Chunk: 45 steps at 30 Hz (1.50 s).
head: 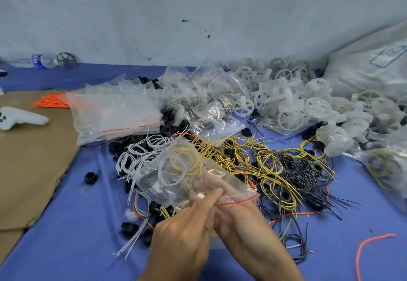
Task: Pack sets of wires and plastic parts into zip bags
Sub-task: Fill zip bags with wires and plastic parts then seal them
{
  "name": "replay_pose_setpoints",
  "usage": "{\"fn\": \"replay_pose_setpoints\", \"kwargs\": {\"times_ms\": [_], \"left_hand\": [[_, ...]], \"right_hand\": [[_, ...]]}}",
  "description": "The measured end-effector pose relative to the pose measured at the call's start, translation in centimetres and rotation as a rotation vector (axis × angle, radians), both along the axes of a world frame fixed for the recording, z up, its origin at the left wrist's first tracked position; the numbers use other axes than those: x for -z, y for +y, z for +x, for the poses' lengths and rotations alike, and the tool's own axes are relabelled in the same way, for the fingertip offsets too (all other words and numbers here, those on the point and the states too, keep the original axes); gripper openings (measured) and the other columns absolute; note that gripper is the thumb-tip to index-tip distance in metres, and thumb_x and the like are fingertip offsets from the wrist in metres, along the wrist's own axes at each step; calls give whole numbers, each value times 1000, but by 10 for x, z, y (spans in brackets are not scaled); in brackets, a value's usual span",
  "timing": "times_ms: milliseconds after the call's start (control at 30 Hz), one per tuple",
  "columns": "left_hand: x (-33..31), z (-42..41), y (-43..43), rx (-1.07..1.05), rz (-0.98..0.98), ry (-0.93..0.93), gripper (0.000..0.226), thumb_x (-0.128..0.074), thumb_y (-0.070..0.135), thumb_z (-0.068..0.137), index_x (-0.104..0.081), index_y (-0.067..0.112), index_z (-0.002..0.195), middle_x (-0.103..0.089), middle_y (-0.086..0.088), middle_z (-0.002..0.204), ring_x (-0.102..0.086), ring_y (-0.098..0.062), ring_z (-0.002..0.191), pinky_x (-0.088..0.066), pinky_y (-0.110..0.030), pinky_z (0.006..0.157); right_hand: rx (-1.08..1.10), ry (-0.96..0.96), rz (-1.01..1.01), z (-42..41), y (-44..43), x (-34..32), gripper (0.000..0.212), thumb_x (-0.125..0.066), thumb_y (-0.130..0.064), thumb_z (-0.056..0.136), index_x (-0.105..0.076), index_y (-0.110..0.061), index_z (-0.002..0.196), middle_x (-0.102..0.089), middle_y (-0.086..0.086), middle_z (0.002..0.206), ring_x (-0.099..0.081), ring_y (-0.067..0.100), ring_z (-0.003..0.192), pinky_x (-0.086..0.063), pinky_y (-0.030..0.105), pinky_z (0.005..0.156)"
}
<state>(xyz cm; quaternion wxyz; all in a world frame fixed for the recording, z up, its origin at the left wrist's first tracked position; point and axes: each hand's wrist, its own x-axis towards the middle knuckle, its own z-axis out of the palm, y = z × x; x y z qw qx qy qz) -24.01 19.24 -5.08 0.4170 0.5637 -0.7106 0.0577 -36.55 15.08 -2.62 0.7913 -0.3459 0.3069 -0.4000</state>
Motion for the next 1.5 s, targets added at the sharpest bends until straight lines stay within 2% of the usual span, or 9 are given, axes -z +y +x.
{"fn": "replay_pose_setpoints", "kwargs": {"times_ms": [233, 333, 500, 667, 833, 1067, 1200, 1367, 1500], "left_hand": [[-4, 6, 8, -10, 66, 140, 34, -45, 33, 100, -73, 22, 116, -66, 9, 65, -45, 3, 60, -29, 0, 60], [-8, 6, 10, -10, 86, 145, 38, -40, 37, 102, -72, 22, 116, -59, 10, 58, -34, 9, 57, -29, -2, 55], [-11, 8, 12, -58, 50, 140, 38, -41, 38, 101, -75, 23, 112, -55, 13, 53, -36, 4, 48, -36, -10, 47], [-10, 7, 14, -85, 93, 165, 31, -49, 35, 94, -76, 27, 109, -55, 16, 52, -36, 7, 49, -34, -6, 50], [-9, 9, 13, -64, 97, 169, 33, -48, 33, 95, -76, 24, 110, -54, 15, 51, -33, 8, 48, -37, -13, 44], [-16, 0, 9, -49, 176, 291, 32, -46, 42, 96, -71, 40, 115, -60, 12, 64, -44, 6, 48, -35, -7, 49], [-15, -3, 5, -75, 319, 334, 33, -35, 58, 99, -39, 60, 132, -55, 28, 64, -51, 1, 56, -39, -16, 53], [-25, -11, -1, -76, 342, 328, 39, -30, 59, 96, -33, 60, 134, -54, 31, 64, -54, -3, 66, -37, -16, 54], [-30, -16, -5, -52, 339, 363, 41, -29, 59, 94, -31, 58, 136, -57, 27, 69, -54, -8, 63, -47, -32, 59]], "right_hand": [[-36, 347, -229, -78, -15, -19, 14, -64, -18, 85, -74, -9, 88, -63, 12, 68, -55, 17, 54, -46, 25, 45], [40, 570, -534, -68, -61, -29, 17, -58, -21, 89, -72, -23, 98, -68, 1, 78, -60, 12, 63, -48, 23, 54], [-72, 1514, -1041, -15, -168, 8, 56, -51, -6, 91, -47, -33, 140, -44, 4, 146, -37, 27, 134, -34, 43, 109], [28, 1717, -1115, 15, -212, 21, 22, -46, -25, 98, -62, -25, 114, -60, 6, 125, -48, 34, 119, -35, 44, 96], [293, 1113, -843, 13, -213, -17, 26, -44, -36, 101, -55, -14, 91, -62, 2, 85, -55, 21, 77, -48, 38, 70], [259, 71, -252, -46, -147, -70, 25, -44, -26, 103, -50, -19, 80, -71, 23, 108, -71, 33, 99, -58, 39, 77], [226, -356, -99, -88, -83, -68, 43, -37, -33, 103, -75, -15, 93, -72, 15, 111, -62, 34, 117, -55, 39, 88], [159, -386, 95, -89, -20, -32, 63, -8, -37, 109, -46, 6, 136, -40, 30, 146, -36, 41, 139, -26, 45, 113], [126, -500, 178, -62, -1, 5, 39, -44, -25, 102, -62, -3, 129, -52, 17, 142, -52, 30, 130, -44, 42, 104]]}}
